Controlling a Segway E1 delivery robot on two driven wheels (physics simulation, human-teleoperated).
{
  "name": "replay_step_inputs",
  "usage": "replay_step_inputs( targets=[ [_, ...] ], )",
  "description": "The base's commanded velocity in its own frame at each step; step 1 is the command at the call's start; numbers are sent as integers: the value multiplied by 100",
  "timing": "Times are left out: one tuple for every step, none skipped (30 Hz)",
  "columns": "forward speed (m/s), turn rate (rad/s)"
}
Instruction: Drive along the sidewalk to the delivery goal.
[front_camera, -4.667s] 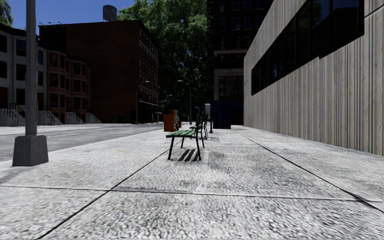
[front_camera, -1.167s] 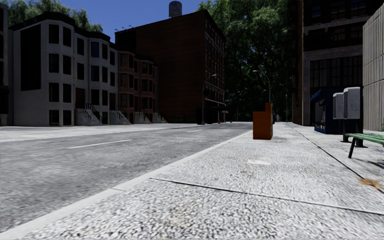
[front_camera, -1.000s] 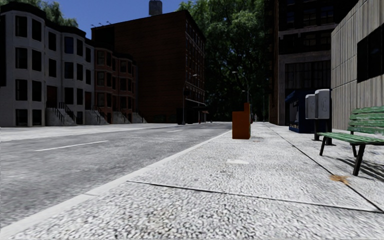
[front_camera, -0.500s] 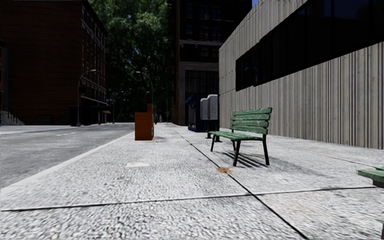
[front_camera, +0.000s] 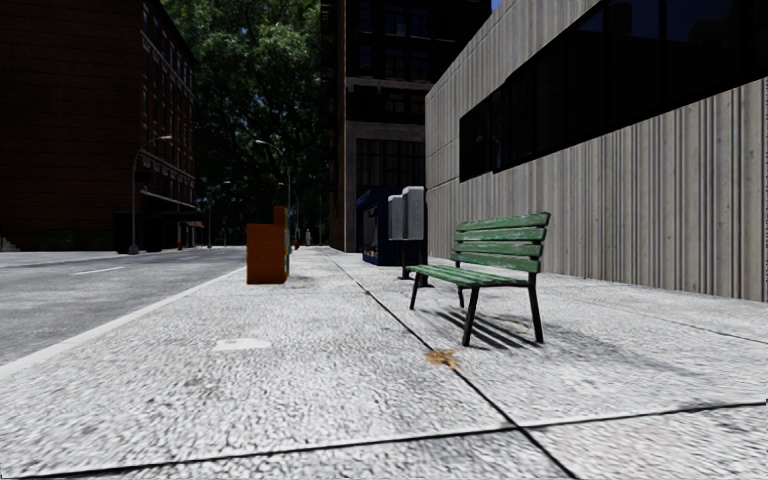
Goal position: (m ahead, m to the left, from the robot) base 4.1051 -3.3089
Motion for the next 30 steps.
replay_step_inputs(
  targets=[
    [97, 0],
    [98, 0],
    [98, 0],
    [98, 0],
    [98, 0],
    [98, 0],
    [98, 0],
    [93, 0],
    [85, 0],
    [81, 0],
    [78, 0],
    [77, 0],
    [76, 0],
    [76, -6],
    [75, -35],
    [75, -52],
    [75, -65],
    [75, -76],
    [74, -101],
    [74, -101],
    [74, -109],
    [74, -112],
    [74, -111],
    [74, -111],
    [74, -111],
    [79, -111],
    [84, -111],
    [88, -111],
    [88, -111],
    [93, -111]
  ],
)
